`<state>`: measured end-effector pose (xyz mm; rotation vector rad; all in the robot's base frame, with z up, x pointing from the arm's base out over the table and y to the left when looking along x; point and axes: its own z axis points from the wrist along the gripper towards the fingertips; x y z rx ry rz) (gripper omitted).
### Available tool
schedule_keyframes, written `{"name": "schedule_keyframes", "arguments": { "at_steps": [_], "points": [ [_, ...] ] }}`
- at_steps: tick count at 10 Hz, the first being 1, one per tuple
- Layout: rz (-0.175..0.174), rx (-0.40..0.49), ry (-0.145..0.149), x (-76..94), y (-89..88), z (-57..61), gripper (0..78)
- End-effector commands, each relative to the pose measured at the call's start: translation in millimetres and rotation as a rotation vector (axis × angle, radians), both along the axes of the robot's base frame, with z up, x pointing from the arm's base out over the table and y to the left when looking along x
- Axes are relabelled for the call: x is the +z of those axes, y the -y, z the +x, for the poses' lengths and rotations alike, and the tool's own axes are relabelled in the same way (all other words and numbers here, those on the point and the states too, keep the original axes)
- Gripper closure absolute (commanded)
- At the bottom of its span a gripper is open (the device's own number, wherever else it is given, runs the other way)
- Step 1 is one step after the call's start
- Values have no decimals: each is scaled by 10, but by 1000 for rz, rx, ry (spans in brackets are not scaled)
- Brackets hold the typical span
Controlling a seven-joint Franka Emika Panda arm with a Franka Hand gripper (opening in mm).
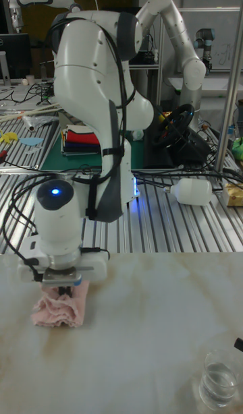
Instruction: Clean the tabletop with a sponge
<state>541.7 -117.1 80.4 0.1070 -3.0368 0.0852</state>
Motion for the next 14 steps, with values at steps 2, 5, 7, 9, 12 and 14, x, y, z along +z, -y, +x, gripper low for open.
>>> {"name": "schedule_keyframes", "arguments": {
  "at_steps": [2,5,7,9,12,14],
  "points": [
    [-26,-41,6,-21,-351,104,764],
    [-35,-9,18,-250,-120,135,764],
    [-40,-1,14,-231,-30,133,764],
    [-50,19,11,-188,111,150,764],
    [-52,31,14,-144,344,200,764],
    [-42,36,56,-463,395,158,764]
  ]
}}
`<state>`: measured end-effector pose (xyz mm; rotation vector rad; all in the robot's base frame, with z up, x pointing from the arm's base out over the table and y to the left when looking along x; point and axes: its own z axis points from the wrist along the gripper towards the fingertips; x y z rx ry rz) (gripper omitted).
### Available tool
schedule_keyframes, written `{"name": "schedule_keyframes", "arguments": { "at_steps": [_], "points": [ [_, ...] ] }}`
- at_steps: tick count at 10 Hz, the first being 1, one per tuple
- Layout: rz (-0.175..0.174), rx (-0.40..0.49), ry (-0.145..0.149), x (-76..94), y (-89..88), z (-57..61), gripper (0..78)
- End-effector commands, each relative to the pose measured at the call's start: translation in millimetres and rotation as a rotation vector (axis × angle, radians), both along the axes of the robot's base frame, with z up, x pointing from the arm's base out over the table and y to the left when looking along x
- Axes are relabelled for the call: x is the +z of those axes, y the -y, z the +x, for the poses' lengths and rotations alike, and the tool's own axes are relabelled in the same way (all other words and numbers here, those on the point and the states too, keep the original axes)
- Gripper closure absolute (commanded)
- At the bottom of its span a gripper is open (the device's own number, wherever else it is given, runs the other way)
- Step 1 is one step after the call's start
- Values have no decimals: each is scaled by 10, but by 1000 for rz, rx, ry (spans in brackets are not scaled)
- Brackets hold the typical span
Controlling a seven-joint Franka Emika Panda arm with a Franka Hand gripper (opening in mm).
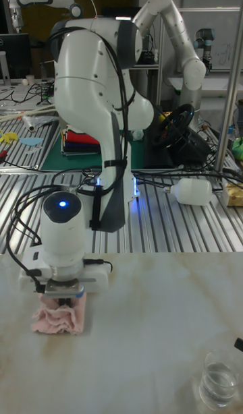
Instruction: Clean the tabletop with a sponge
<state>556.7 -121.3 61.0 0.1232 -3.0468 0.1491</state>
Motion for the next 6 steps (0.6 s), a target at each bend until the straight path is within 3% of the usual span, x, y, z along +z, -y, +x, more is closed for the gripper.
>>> {"name": "schedule_keyframes", "arguments": {
  "at_steps": [1,2,4,6],
  "points": [
    [17,25,38,-312,351,-3,764],
    [41,24,20,-291,360,-2,764],
    [52,26,11,-207,435,-22,764],
    [62,12,14,-199,389,5,764]
  ]
}}
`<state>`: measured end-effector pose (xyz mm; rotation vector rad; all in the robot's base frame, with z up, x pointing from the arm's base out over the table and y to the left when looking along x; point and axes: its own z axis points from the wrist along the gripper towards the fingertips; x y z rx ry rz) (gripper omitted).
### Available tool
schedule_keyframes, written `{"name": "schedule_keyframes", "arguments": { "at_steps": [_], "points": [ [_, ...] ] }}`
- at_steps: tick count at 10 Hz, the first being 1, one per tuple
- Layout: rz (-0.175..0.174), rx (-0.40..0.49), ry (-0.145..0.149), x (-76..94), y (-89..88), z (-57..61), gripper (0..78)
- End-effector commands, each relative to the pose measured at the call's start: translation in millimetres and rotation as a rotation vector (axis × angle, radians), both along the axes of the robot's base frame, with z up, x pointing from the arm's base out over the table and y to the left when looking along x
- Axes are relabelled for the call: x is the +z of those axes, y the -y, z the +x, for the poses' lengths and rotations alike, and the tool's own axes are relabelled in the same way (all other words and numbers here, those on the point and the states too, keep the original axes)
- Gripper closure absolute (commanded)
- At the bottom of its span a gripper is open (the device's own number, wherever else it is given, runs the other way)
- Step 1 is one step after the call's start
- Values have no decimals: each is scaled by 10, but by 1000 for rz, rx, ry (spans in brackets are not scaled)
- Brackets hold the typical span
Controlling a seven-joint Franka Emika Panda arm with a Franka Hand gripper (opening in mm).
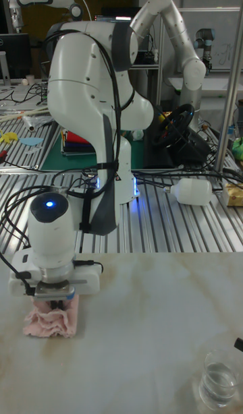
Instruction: Clean the tabletop with a sponge
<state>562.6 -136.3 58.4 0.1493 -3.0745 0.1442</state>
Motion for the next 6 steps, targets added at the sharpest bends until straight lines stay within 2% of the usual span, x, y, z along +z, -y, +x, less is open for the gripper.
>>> {"name": "schedule_keyframes", "arguments": {
  "at_steps": [1,2,3,4,6],
  "points": [
    [45,-53,3,-143,-57,88,764],
    [44,-73,7,-101,-287,171,764],
    [44,-81,10,-73,-390,202,764],
    [43,-107,13,16,-665,264,764],
    [44,-132,20,167,-1002,296,764]
  ]
}}
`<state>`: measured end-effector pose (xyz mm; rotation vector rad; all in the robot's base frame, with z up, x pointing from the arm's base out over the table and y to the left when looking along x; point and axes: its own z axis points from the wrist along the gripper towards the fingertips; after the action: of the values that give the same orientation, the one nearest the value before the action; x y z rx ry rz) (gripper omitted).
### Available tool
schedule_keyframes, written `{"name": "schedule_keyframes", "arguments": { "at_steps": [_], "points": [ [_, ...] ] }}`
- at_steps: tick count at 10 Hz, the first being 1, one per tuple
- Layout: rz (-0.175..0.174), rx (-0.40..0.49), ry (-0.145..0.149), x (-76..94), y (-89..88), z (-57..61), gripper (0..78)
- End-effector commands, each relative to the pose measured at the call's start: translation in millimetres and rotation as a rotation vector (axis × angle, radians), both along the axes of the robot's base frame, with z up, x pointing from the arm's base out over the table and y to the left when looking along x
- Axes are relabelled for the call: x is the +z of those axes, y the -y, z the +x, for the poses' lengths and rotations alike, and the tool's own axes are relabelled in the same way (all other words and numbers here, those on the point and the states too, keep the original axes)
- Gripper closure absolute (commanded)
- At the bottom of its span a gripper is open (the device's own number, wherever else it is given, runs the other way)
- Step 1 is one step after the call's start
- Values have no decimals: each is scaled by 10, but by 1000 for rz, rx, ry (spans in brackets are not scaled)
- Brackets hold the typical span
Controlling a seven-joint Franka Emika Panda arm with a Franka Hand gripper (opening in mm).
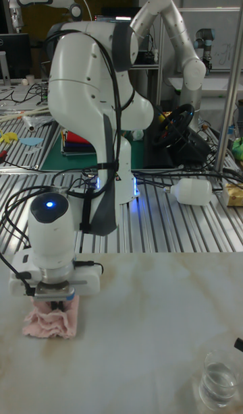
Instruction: Clean the tabletop with a sponge
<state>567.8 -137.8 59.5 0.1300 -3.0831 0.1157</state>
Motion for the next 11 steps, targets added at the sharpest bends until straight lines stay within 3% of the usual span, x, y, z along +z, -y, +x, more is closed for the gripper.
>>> {"name": "schedule_keyframes", "arguments": {
  "at_steps": [1,4,6,7,10,11],
  "points": [
    [30,-126,15,214,-1112,245,764],
    [37,-137,12,282,-1256,236,764],
    [22,-142,-44,383,-1286,171,764],
    [21,-149,-54,422,-1293,102,764],
    [21,-157,-45,376,-1244,-229,764],
    [22,-152,-45,372,-1211,-261,764]
  ]
}}
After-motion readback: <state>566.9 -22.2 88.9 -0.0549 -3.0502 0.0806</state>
